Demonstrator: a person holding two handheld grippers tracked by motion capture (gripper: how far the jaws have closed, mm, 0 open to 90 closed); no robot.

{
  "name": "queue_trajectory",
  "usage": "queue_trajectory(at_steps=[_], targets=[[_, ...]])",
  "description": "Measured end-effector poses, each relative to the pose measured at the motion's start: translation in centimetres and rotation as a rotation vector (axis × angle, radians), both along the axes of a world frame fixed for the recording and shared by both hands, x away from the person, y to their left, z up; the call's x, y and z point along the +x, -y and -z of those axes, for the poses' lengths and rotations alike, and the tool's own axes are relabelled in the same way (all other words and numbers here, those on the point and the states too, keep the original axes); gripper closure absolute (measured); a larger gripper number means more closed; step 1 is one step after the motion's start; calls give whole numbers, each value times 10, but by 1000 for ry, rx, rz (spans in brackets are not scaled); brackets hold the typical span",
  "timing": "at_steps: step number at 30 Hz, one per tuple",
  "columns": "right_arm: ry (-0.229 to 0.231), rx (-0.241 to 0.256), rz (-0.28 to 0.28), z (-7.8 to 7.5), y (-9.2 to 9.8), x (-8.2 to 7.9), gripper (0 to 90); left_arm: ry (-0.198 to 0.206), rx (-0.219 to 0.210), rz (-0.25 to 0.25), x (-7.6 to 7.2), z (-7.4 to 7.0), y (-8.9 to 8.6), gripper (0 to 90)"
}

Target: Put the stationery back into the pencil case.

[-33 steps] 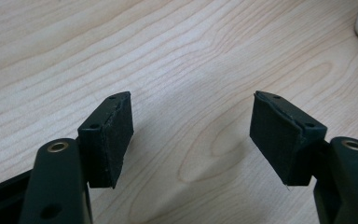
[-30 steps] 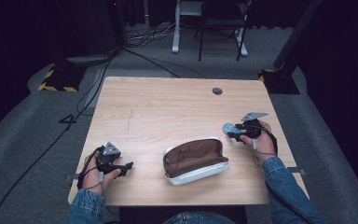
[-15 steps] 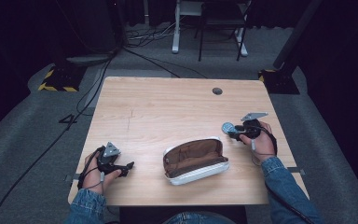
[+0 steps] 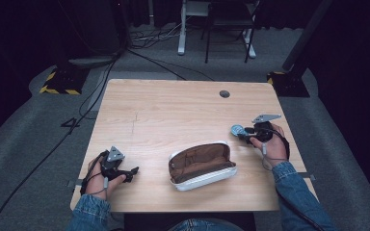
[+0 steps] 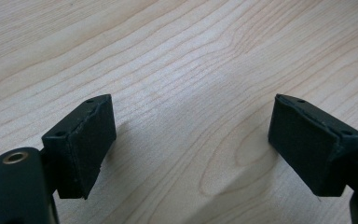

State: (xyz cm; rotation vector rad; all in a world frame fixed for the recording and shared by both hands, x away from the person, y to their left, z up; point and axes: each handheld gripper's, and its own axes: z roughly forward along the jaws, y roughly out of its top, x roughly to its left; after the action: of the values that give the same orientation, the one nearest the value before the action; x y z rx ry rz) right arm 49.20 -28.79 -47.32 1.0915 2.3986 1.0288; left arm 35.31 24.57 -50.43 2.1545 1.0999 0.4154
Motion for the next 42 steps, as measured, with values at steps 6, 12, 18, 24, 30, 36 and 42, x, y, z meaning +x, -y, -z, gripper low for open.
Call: queue_trajectory(at_steps=[6, 12, 18, 24, 30, 36, 42], targets=[[11, 20, -2, -15, 2, -6, 506, 0, 1, 0, 0, 0, 0, 149], [33, 27, -24, -30, -1, -13, 506, 0, 1, 0, 0, 0, 0, 149], [37, 31, -50, -44, -8, -21, 506, 0, 1, 0, 0, 0, 0, 149], [44, 38, -76, -59, -15, -30, 506, 0, 1, 1, 0, 0, 0, 149], [37, 65, -106, -73, -22, -41, 506, 0, 1, 0, 0, 0, 0, 149], [37, 74, -137, -85, -31, -50, 506, 0, 1, 0, 0, 0, 0, 148], [25, 75, -177, -96, -43, -62, 506, -1, 0, -4, 1, 0, 1, 143]])
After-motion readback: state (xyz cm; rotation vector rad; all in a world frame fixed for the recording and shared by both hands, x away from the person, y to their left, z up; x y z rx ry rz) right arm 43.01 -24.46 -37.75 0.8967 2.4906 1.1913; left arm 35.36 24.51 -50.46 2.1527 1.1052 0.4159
